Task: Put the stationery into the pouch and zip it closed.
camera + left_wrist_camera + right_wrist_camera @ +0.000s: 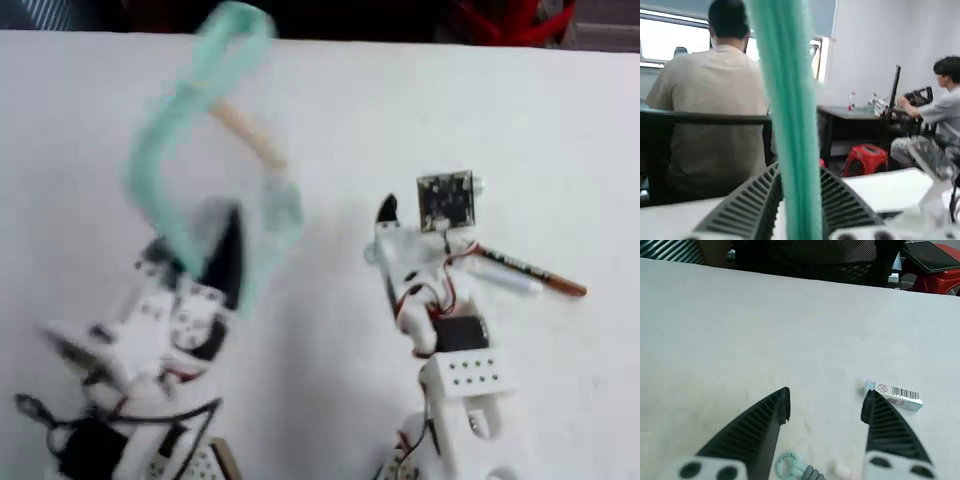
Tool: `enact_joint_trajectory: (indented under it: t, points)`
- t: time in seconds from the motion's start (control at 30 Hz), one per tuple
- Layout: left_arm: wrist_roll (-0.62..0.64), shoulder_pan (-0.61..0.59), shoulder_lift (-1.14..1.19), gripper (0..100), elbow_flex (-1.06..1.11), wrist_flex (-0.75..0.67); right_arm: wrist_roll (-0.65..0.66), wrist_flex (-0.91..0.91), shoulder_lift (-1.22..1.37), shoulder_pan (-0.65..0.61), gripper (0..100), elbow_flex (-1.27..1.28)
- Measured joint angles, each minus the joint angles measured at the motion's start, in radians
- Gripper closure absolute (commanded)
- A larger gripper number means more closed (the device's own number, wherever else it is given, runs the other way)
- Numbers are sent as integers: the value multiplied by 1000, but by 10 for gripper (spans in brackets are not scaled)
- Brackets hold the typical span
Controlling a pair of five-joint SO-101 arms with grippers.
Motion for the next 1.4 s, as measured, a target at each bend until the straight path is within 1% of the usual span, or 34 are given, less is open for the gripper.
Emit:
enact_joint_trajectory:
  t: [0.13,0.2,0.33,0.4,0.43,0.5,0.6,0.67,0.73,0.83,0.97,1.1,1.17,1.3,1.4]
  points:
    - [2,20,32,808,212,61,0,0,0,3,765,0]
    - [-15,14,32,807,265,100,0,0,0,0,765,0]
    - [-109,-81,32,804,262,170,0,0,0,3,765,0]
    - [-132,-146,32,809,233,206,0,0,0,2,765,0]
    - [-135,-153,31,809,219,221,0,0,0,0,765,0]
    - [-140,-150,29,844,210,242,0,0,0,0,765,0]
    - [-143,-95,31,980,210,242,0,0,0,3,765,0]
    - [-146,-43,31,962,213,221,0,0,0,23,765,0]
    - [-153,2,31,976,233,175,0,-6,0,63,765,0]
    - [-181,9,32,976,269,117,-2,-48,0,124,765,0]
    - [-222,-58,32,976,313,17,-2,-68,0,137,765,0]
    - [-232,-138,32,976,390,-132,-2,-68,0,144,765,0]
    - [-232,-157,35,976,416,-181,-2,-68,0,141,765,0]
    - [-232,-169,35,976,417,-183,-2,-52,9,146,765,-18]
    - [-232,-169,35,976,417,-140,-2,80,91,141,765,-149]
